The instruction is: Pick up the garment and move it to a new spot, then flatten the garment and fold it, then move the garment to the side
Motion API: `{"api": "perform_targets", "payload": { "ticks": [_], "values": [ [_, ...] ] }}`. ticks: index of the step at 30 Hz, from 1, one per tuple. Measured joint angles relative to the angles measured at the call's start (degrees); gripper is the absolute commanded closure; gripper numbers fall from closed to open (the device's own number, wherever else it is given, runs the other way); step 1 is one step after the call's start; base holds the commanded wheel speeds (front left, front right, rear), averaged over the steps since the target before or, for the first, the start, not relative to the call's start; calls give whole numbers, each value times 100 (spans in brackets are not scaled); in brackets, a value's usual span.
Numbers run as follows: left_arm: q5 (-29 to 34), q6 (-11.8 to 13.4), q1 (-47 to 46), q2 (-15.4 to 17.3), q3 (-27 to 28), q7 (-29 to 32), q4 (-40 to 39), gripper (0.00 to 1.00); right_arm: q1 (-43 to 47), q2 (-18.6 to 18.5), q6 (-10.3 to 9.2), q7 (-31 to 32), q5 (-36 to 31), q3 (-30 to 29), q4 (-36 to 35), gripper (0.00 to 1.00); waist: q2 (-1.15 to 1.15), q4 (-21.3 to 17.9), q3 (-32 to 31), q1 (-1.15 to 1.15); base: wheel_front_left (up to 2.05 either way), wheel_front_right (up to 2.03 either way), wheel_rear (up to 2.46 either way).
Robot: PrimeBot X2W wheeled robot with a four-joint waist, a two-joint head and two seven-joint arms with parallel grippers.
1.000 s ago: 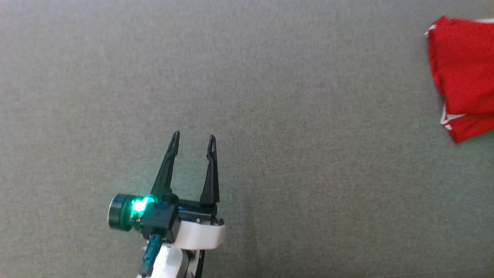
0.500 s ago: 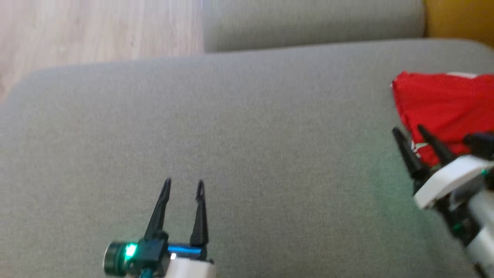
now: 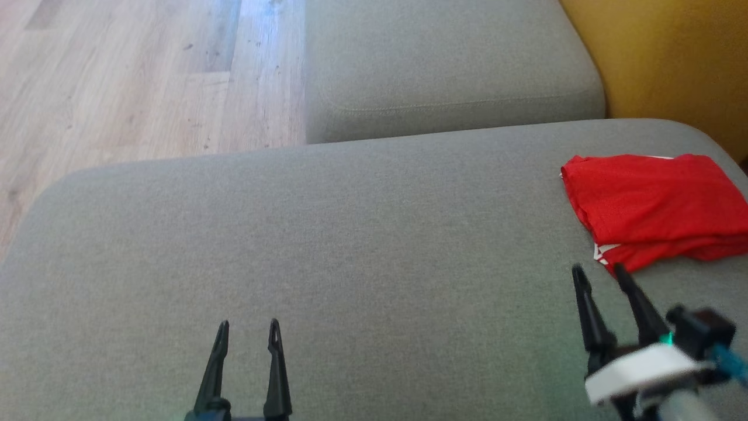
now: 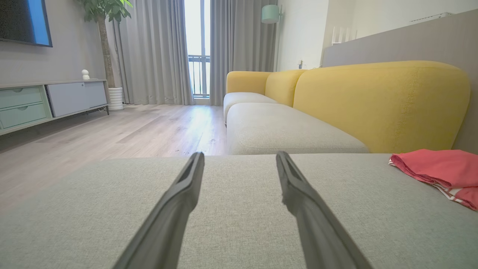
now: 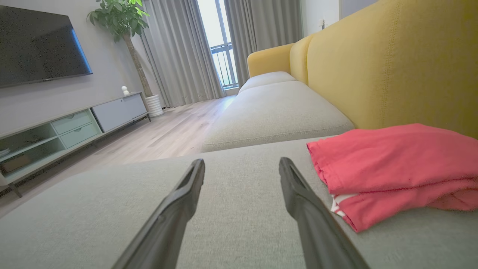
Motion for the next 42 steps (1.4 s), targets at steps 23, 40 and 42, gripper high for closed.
{"api": "perform_targets", "payload": {
  "ticks": [23,40,42],
  "values": [
    [78,-145,391,-5,160,35,428,100,1129,482,-5,13,-620,-347,-240,100,0,65,-190,1,0,0,0],
    [-1099,-355,354,21,301,244,566,100,1160,552,-5,267,353,-479,-174,100,0,58,-83,1,0,0,0],
    [-1243,-401,318,29,345,265,594,100,1117,570,-5,277,472,-502,-174,100,0,57,-71,1,0,0,0]
  ]
}}
